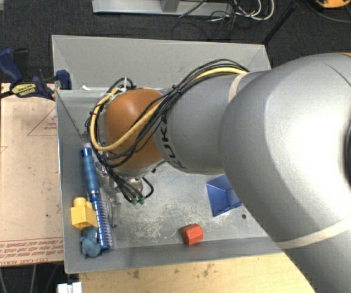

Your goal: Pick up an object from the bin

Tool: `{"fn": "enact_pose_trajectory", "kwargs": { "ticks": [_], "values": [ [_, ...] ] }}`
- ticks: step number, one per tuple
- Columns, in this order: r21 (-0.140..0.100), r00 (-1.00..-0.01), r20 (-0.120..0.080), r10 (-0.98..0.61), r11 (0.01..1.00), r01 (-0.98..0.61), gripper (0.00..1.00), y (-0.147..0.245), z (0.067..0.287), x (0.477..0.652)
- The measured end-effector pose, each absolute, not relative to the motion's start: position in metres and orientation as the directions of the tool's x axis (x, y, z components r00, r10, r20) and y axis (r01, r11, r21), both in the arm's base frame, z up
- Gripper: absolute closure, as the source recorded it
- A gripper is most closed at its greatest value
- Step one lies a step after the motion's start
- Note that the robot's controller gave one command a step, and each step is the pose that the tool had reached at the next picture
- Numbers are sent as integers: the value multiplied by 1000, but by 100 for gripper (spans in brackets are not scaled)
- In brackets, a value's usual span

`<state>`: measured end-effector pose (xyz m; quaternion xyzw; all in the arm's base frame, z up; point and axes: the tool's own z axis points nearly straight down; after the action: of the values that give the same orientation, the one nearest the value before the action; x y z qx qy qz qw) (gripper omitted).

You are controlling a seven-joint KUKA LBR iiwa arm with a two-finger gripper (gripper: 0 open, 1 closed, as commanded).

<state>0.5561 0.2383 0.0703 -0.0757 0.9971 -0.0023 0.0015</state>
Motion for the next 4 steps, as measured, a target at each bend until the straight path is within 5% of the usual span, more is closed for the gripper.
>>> {"fn": "enact_pose_trajectory", "kwargs": {
  "ticks": [1,2,4],
  "values": [
    [-6,-988,3,-153,988,-153,100,238,70,555],
    [-1,-919,-6,-395,919,-395,100,220,71,501],
    [-1,-983,0,-186,983,-186,100,234,80,508]
  ]
}}
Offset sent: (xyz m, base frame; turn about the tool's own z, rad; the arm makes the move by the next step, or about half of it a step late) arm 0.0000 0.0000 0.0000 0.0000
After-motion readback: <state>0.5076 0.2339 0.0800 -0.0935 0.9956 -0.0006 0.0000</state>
